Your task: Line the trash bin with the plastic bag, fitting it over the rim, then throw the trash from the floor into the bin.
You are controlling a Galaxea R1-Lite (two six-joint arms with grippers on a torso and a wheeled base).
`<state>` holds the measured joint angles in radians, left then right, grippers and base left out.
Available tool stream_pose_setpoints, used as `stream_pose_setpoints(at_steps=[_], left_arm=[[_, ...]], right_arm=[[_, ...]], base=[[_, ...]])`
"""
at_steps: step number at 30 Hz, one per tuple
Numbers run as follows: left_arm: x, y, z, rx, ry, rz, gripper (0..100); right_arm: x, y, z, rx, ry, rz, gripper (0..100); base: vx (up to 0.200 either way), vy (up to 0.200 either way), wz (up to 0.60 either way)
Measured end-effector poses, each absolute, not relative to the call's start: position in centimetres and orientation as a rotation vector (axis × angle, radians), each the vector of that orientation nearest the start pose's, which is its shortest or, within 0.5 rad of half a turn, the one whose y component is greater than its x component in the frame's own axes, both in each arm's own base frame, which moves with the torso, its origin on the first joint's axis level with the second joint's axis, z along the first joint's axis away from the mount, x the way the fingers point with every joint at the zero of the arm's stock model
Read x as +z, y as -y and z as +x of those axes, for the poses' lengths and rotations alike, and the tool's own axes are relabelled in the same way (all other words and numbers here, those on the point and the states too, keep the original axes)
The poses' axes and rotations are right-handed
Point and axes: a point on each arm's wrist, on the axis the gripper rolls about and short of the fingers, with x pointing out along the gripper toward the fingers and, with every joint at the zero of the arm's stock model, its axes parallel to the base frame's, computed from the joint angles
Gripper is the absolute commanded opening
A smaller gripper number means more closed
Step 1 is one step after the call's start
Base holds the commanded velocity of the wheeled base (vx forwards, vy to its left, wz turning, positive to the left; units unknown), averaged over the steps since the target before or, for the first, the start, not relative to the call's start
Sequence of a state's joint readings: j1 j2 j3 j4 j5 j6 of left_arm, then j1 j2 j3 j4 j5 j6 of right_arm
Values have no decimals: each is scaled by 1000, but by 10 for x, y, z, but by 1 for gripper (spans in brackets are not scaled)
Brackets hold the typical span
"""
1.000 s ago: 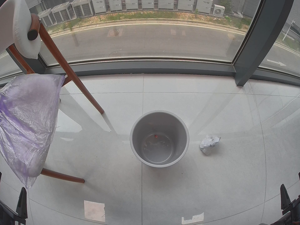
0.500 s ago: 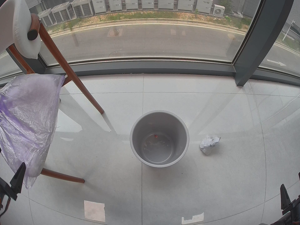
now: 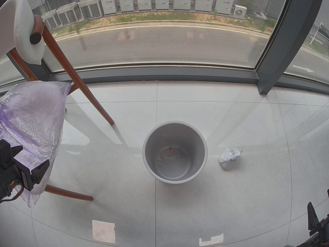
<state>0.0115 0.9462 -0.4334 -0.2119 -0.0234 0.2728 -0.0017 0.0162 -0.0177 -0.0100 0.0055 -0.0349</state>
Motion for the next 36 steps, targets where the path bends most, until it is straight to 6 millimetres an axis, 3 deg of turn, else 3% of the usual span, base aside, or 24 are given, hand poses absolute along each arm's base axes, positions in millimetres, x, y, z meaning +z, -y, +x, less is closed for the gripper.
stream_pose_setpoints(at_steps=[13, 25, 36], left_arm=[[188, -5, 183, -63, -328, 412, 100], [167, -9, 208, -68, -429, 455, 100], [167, -20, 226, -31, -430, 491, 100]], right_arm=[[82, 0, -23, 4, 10, -35, 100], [82, 0, -23, 4, 10, -35, 100], [82, 0, -23, 4, 10, -34, 100]], base=[[0, 0, 0], [0, 0, 0], [0, 0, 0]])
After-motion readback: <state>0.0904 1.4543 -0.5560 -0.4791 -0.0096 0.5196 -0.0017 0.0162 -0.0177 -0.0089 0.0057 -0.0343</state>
